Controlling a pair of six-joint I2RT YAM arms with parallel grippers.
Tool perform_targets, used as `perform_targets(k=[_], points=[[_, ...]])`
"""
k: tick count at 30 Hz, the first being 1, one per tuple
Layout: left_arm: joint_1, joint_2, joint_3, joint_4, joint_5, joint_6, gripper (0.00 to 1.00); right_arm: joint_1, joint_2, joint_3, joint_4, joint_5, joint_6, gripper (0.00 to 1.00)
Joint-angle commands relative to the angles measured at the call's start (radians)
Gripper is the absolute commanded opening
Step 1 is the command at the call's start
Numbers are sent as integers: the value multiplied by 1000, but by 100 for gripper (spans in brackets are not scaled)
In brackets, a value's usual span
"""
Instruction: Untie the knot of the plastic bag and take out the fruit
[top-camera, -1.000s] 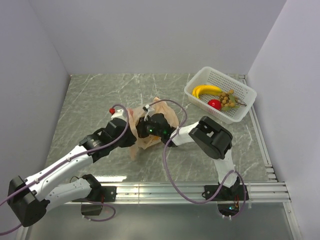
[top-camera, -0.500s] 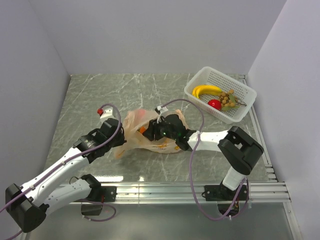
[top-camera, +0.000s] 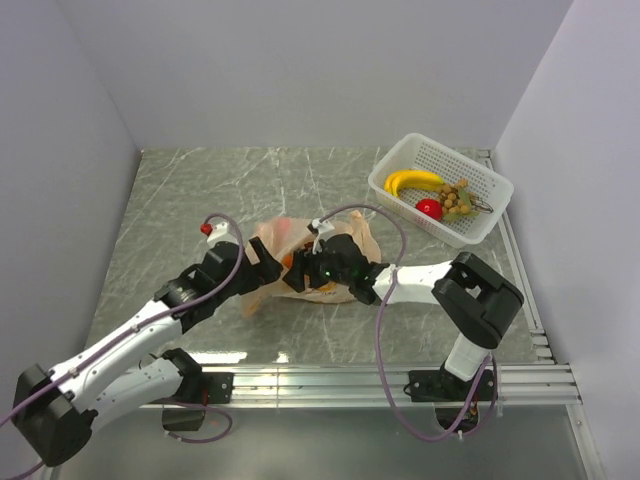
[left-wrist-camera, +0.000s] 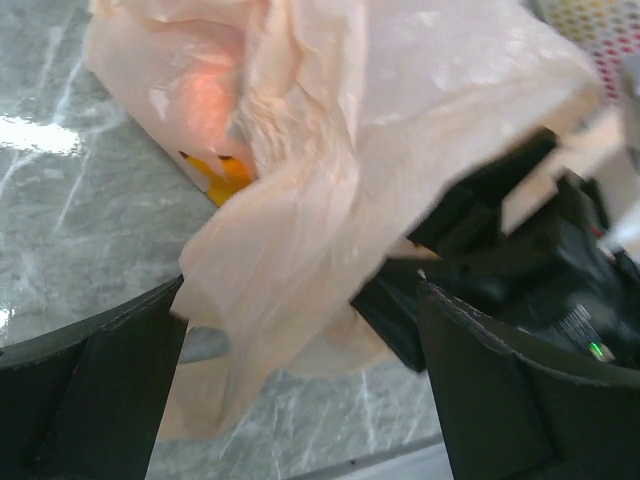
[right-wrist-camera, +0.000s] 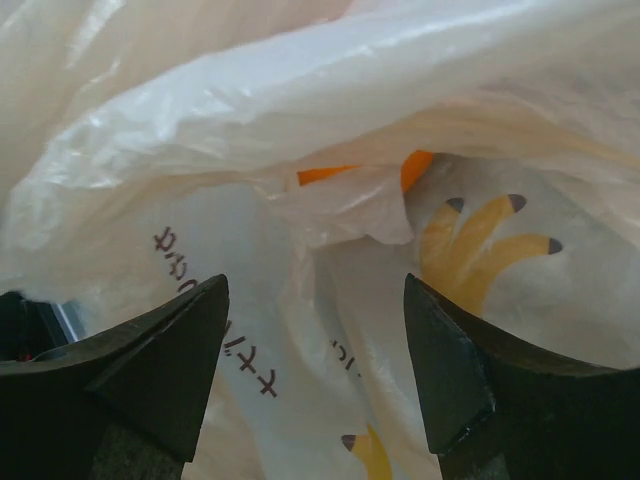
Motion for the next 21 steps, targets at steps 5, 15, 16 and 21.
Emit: perform_targets(k=[5,15,16,21], points=[[-1,174,-44,114,-176,-104,98,46,-14,-7,17,42,37,77],[-3,270,-43,186,-252,-40,30,48,-48,-27,-37,161,43,77],[-1,264,-32,178,-255,-15,4,45,-48,-28,-54,171,43,77],[-74,221,109,125,-174,144,1,-10,-60,-50,-58,212,89,77]])
